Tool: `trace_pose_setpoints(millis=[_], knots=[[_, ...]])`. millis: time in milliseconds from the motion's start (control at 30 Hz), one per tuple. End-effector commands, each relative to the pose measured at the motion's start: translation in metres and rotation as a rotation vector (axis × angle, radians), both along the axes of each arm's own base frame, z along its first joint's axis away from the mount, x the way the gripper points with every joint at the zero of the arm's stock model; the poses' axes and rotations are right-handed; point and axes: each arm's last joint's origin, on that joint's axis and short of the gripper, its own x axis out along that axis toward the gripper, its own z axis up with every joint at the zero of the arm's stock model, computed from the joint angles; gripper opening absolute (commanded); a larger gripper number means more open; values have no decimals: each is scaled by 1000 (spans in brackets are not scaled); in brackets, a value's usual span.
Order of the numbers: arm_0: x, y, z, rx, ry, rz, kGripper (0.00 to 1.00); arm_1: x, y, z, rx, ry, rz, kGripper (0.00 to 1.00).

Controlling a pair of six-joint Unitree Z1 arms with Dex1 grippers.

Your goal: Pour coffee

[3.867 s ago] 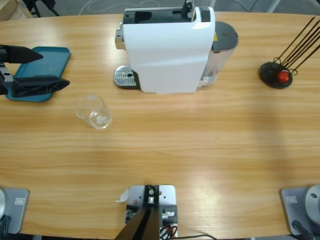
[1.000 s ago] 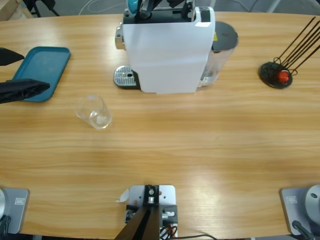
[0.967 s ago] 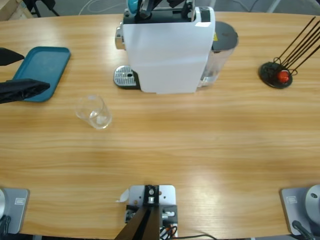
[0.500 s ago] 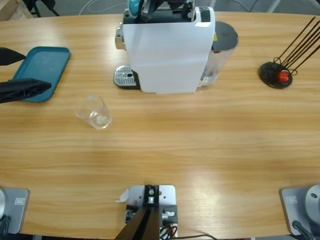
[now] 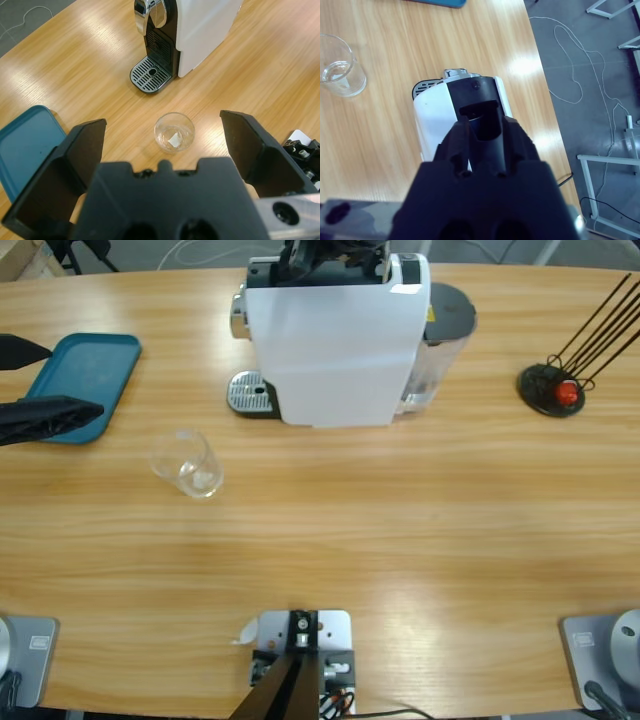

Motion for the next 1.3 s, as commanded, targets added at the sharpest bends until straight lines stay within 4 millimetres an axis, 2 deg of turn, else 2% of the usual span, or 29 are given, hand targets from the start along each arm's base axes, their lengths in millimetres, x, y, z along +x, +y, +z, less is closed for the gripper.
trace_pose_setpoints(millis=[33, 67, 100, 133, 167, 333, 467, 567, 733, 800, 900, 1033, 1133, 1300], knots=[[5, -7, -10, 33, 17, 3, 991, 6, 5, -12, -28, 25, -12, 525], [6, -7, -10, 30, 15, 3, 991, 3, 7, -4, -14, 18, -1, 463], [7, -8, -9, 26, 10, 4, 991, 1, 9, 4, 3, 15, 4, 273], [7, -8, -8, 23, 7, 4, 991, -4, 10, 13, 33, 16, 16, 30], [7, -9, -7, 21, 5, 4, 991, -9, 10, 18, 52, 25, 21, 0], [5, -6, -3, 6, -8, 4, 991, -32, -11, 35, 124, 98, -33, 0], [4, -4, -2, -2, -14, 4, 991, -67, -30, 30, 187, 197, -95, 0], [3, -3, -1, -6, -18, 4, 991, -89, -56, 22, 205, 247, -144, 0], [-2, 2, -1, -14, -23, 5, 991, -120, -111, 22, 301, 171, -355, 0], [-3, 3, -3, -12, -21, 5, 991, -121, -122, 21, 282, 98, -487, 0], [-3, 3, -4, -8, -19, 1, 991, -117, -124, 19, 259, 54, -590, 0], [-7, 7, 0, -20, -31, -2, 991, -111, -122, 21, 460, 39, -708, 0], [-8, 8, 1, -24, -35, 7, 991, -99, -121, 18, 630, 68, -788, 0], [-11, 11, 2, -33, -35, 14, 991, -96, -128, 20, 676, 95, -790, 0]])
